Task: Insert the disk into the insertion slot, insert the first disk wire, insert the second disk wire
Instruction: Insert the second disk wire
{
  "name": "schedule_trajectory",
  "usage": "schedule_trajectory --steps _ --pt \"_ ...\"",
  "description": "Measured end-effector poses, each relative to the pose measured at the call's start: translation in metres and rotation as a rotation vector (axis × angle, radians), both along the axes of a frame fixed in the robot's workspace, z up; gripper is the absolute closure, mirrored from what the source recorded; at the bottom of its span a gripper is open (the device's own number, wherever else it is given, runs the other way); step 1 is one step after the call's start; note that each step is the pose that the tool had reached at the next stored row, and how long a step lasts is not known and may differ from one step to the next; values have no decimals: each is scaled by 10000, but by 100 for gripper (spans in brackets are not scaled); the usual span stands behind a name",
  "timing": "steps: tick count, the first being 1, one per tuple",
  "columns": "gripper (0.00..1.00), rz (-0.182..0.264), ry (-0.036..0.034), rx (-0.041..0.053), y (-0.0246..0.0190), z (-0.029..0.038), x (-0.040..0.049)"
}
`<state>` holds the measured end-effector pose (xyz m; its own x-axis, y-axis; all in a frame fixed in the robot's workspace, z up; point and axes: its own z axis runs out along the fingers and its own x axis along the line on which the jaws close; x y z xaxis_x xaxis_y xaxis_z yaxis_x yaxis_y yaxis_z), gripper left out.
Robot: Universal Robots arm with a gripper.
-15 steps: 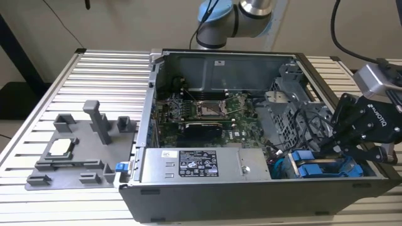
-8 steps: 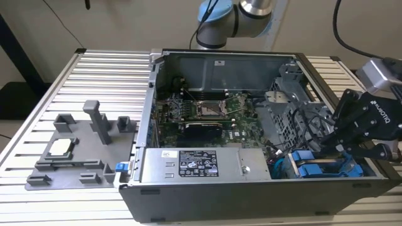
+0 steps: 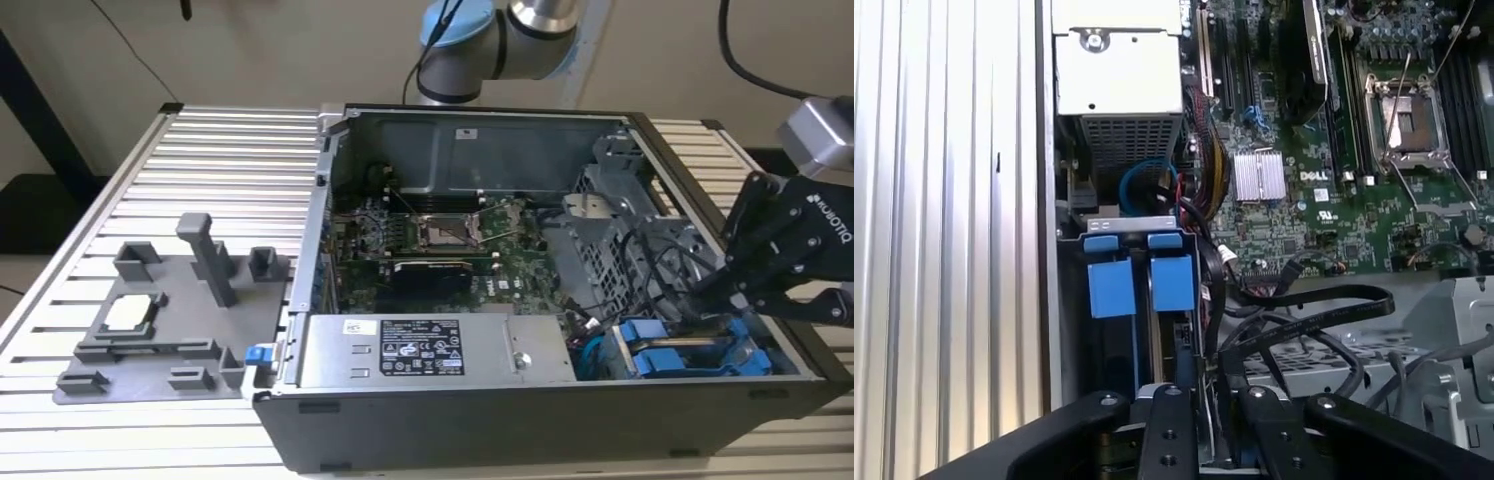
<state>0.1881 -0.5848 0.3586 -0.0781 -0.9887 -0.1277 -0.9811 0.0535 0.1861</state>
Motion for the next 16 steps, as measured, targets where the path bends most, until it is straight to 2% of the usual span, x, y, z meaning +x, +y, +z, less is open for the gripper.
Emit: schedule_trajectory --steps 1,4,5,6,7,8,12,15,16 --pt "76 -1 -196 13 0 0 0" --pt "76 -2 -720 40 1 0 0" --pt "76 -2 -866 50 2 0 -1" --pt "76 -1 -975 62 2 1 0" --pt "76 -1 -1044 64 1 11 0" --pt "76 0 -1058 66 2 38 1" --pt "76 1 -1060 72 4 211 -2" --pt "76 -1 -1077 105 40 245 -3" --pt "76 -1 -1131 119 52 246 -3"
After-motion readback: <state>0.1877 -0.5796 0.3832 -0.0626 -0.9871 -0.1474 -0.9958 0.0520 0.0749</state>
